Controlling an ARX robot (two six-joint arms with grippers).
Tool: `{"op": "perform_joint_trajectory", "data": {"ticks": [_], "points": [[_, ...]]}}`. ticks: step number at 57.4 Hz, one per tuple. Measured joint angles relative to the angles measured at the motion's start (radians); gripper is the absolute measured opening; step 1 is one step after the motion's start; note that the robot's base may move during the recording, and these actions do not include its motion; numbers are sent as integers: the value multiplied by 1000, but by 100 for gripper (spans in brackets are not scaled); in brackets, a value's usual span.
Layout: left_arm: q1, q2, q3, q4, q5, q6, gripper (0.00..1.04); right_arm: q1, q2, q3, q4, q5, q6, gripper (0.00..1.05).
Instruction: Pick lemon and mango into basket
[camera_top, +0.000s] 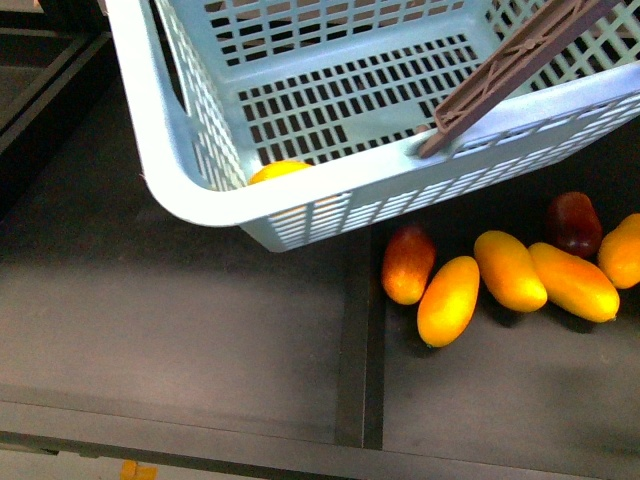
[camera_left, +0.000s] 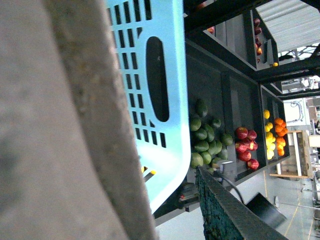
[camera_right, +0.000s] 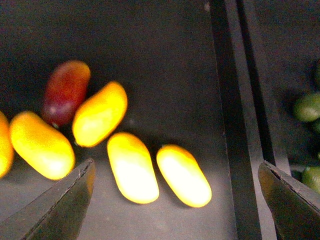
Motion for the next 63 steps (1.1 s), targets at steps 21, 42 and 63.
{"op": "perform_joint_trajectory", "data": {"ticks": [21,42,63], "points": [[-2,0,0,0,10,0,29,38,425,146,57,63,-40,96],[-2,0,0,0,6,0,29,48,702,314,53,91,33,96],[-2,0,0,0,6,0,29,80,790,438,49,82,119,96]]}}
